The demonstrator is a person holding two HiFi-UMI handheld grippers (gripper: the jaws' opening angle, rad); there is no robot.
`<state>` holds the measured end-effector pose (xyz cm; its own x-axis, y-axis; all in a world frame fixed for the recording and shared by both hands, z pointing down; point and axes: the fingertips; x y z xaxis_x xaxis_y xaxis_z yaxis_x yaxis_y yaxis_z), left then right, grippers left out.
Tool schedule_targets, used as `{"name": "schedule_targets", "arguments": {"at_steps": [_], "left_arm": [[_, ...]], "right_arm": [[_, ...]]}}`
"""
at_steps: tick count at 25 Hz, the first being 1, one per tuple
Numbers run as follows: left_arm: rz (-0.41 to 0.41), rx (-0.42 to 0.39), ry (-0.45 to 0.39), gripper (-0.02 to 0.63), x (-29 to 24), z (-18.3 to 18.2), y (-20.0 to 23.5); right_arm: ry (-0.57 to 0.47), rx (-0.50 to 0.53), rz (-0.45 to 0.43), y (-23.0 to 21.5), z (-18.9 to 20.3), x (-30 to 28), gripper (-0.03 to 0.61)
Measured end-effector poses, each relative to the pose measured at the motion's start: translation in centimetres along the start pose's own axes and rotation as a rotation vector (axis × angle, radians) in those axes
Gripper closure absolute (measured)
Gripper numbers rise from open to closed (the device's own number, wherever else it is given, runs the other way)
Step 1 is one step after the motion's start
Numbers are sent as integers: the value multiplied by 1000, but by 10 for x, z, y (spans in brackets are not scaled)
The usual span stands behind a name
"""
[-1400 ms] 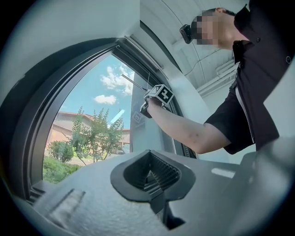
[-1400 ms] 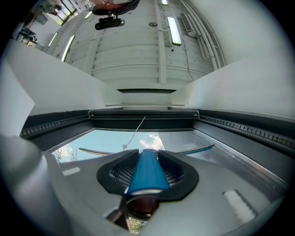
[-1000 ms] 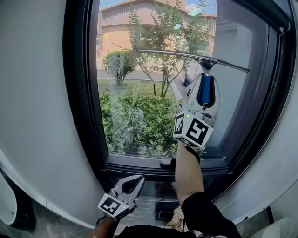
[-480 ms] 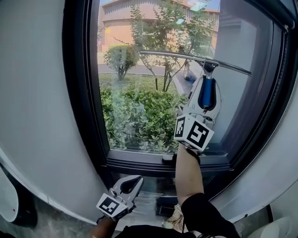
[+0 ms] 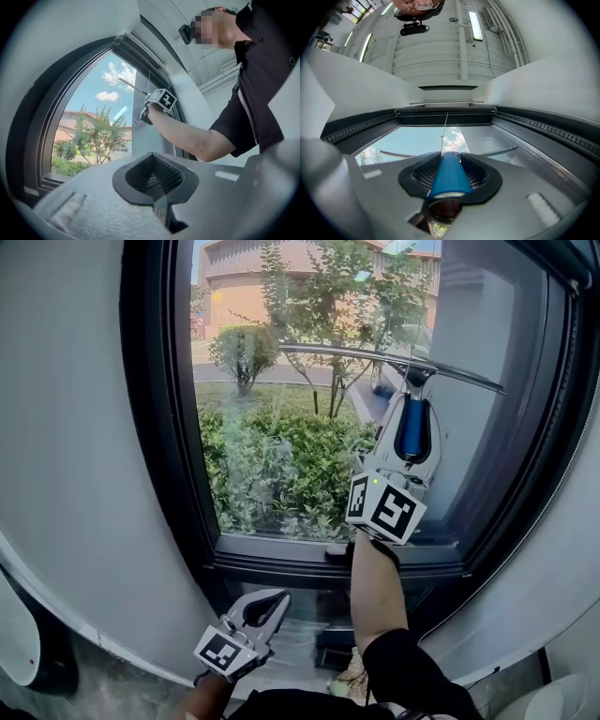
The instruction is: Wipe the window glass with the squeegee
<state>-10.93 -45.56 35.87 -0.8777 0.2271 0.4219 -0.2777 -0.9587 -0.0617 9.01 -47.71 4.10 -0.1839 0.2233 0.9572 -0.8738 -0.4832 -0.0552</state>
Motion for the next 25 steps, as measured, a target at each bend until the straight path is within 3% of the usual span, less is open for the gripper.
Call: {"name": "schedule_targets", "arguments": {"at_steps": [25], "left_arm": [[-3, 13, 20, 614, 4, 2, -23]], "right_arm": [[70, 9, -5, -3, 9, 41, 445]]}}
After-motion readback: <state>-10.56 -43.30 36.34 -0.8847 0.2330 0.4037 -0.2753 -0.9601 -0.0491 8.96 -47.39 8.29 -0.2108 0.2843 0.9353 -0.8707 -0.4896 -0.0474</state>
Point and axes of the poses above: the fingertips, and each gripper's own axes: x backward along the fingers, y to its left, z out of its underside, and after that the axes turned 12 degrees about -y, right-handed
